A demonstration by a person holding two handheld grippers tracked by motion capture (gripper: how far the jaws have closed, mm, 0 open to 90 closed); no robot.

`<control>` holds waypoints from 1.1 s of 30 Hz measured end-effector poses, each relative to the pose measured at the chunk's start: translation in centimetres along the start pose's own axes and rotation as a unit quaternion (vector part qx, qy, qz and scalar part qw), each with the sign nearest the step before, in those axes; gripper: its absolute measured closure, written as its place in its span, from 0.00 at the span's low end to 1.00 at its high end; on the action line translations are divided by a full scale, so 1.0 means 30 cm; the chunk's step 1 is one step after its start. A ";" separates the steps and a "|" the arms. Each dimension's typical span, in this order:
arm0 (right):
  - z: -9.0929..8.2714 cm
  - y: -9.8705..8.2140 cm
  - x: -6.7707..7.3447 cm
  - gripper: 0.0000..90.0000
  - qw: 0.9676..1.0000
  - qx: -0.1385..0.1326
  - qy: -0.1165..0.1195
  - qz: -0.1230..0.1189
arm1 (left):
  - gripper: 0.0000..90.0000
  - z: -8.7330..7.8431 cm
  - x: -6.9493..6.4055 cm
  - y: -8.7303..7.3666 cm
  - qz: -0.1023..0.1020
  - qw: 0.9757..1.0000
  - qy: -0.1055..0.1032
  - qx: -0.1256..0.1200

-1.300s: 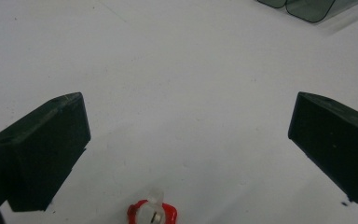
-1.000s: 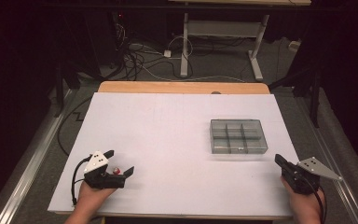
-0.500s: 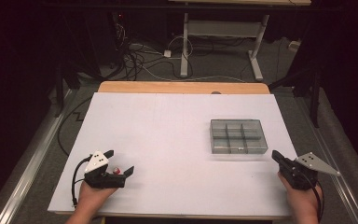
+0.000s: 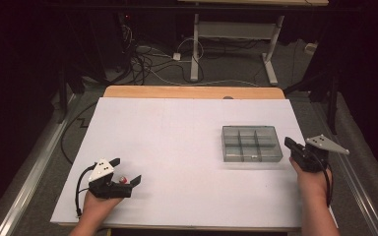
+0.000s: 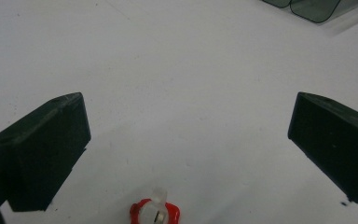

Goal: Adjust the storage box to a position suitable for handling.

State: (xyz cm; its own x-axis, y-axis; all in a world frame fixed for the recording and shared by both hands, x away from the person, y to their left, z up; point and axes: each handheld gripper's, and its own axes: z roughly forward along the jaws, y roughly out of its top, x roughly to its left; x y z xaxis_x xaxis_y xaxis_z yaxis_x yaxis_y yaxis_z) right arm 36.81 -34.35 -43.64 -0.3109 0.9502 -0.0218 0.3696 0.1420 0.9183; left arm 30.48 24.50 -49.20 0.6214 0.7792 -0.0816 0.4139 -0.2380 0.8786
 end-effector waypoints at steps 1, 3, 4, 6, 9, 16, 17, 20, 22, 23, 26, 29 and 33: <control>0.020 0.005 -0.008 1.00 1.000 0.006 -0.001 0.001 | 0.00 0.000 0.000 0.000 0.000 1.000 0.000 0.000; 0.059 0.011 -0.023 1.00 1.000 0.015 -0.003 0.005 | 0.00 -0.001 0.000 0.000 0.000 1.000 0.000 0.000; 0.078 0.013 -0.031 1.00 1.000 0.021 -0.005 0.008 | 0.00 -0.001 0.000 0.000 0.000 1.000 0.000 0.000; 0.112 0.017 -0.047 1.00 0.999 0.035 -0.006 0.021 | 0.00 -0.001 0.000 -0.001 0.000 1.000 0.000 0.000; 0.153 0.028 -0.071 1.00 0.998 0.050 -0.006 0.032 | 0.00 -0.001 0.000 -0.001 0.000 1.000 -0.001 -0.001; 0.227 0.038 -0.108 1.00 0.997 0.075 0.006 0.035 | 0.00 -0.004 0.006 -0.001 -0.006 1.000 -0.004 -0.004; 0.236 0.037 -0.109 1.00 0.996 0.079 0.008 0.033 | 0.00 -0.004 0.006 -0.001 -0.006 1.000 -0.004 -0.004; 0.259 0.036 -0.108 1.00 0.996 0.078 0.013 0.028 | 0.00 -0.003 0.004 -0.001 -0.004 1.000 -0.004 -0.004; 0.273 0.035 -0.111 1.00 0.996 0.086 0.014 0.031 | 0.00 -0.004 0.005 -0.002 -0.004 1.000 -0.005 -0.005; 0.278 0.034 -0.111 1.00 0.995 0.091 0.012 0.031 | 0.00 -0.005 0.005 -0.002 -0.006 1.000 -0.005 -0.007; 0.287 0.038 -0.117 1.00 0.995 0.087 0.014 0.038 | 0.00 -0.007 0.008 -0.003 -0.008 1.000 -0.006 -0.007; 0.293 0.047 -0.119 1.00 0.996 0.083 0.016 0.036 | 0.00 -0.006 0.007 -0.003 -0.008 1.000 -0.006 -0.007; 0.300 0.054 -0.128 1.00 0.996 0.073 0.012 0.043 | 0.00 -0.008 0.007 -0.004 -0.008 1.000 -0.007 -0.009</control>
State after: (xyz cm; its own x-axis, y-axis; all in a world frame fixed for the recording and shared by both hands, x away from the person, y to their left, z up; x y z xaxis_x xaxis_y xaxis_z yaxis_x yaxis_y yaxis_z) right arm 46.47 -35.29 -45.63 -0.2930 0.9539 0.0649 0.5178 0.1012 0.8495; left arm 30.40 24.84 -49.20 0.6236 0.7750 -0.1024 0.4129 -0.2153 0.8850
